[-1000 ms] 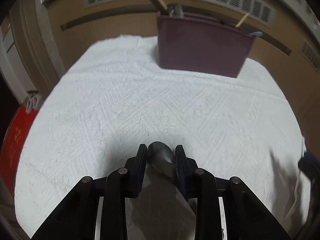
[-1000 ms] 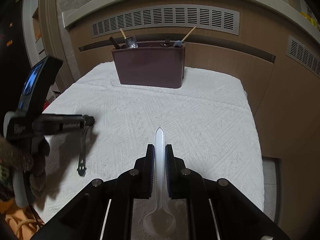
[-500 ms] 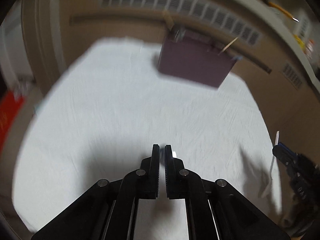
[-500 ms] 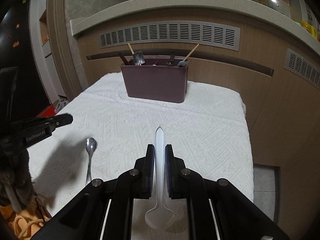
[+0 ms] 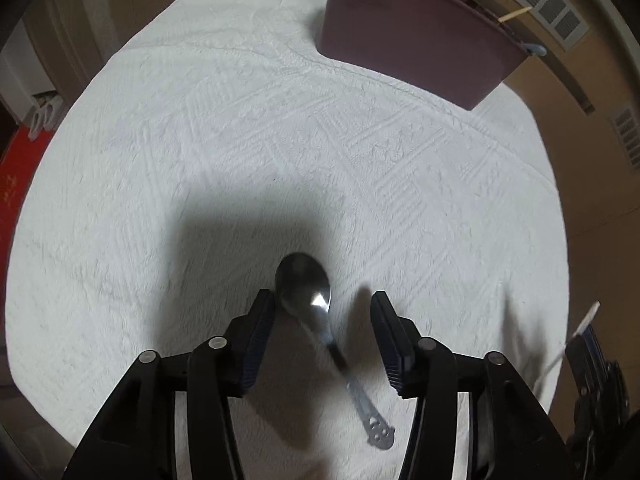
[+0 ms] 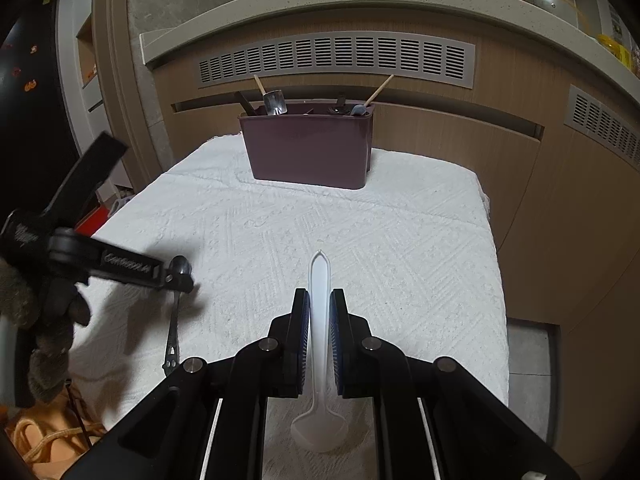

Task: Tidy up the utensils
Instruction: 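Grasp the metal spoon by its bowl with the left tool, then lift the metal spoon with the left tool while the right tool carries the white spoon over the caddy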

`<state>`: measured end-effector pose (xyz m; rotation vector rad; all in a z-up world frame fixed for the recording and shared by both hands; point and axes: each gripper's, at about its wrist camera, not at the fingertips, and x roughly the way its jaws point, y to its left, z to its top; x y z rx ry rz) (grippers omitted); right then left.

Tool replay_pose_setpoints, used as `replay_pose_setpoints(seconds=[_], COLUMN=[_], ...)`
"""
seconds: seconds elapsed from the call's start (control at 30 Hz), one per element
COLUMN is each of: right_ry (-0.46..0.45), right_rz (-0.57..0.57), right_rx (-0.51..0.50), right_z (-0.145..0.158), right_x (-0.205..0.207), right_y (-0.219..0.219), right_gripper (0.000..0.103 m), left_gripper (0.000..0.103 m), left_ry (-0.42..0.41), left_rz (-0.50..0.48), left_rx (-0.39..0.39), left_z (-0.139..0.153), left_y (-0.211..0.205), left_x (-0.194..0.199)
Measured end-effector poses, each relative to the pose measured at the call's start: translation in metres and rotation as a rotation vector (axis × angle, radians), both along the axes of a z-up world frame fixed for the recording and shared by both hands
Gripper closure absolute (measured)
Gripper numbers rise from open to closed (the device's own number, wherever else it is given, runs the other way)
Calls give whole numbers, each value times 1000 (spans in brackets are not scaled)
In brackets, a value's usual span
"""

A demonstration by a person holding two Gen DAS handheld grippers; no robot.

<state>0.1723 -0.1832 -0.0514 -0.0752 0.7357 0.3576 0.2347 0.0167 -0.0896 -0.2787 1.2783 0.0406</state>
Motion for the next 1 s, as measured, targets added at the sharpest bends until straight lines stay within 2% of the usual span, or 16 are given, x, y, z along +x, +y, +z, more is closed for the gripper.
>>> replay_pose_setpoints(seconds=[0.1,0.2,0.27,0.33,0.43,0.53,0.6,0.73,0.87,1.0], right_ry=[5,1,-4,-11,-20,-26,-30,-40,-61,-63], right_rz=[2,2,3,7,11,13,13,13,29,48], right_rx=[6,19,24,31,33,37,36,43,93,168], right_z=[-2,-1,0,1,2,3,3,5,10,20], right_x=[0,-2,-3,-6,-8,-8,-9,-10,-11,-6], right_y=[-1,-2,-2,-3,-4,-4,-4,-6,-11,-14], right_gripper=[93,93,93,93,93,93,93,93,93,93], left_gripper=[45,45,50,73,74,74,74,74,74,74], left_ry=[32,33,24,24,28,-9,-55,-179,-385,-520], left_rz=[-11,-59,-95,-128,-141,-181,-213,-237,-239,-220], left_rx=[48,144,171,169,150,189,205,167,165,158], left_z=[-2,-4,-4,-2,-1,0,2,10,33,61], left_y=[-11,-27,-33,-37,-34,-41,-41,-40,-35,-19], left_x=[8,12,12,13,13,5,-4,-32,-69,-87])
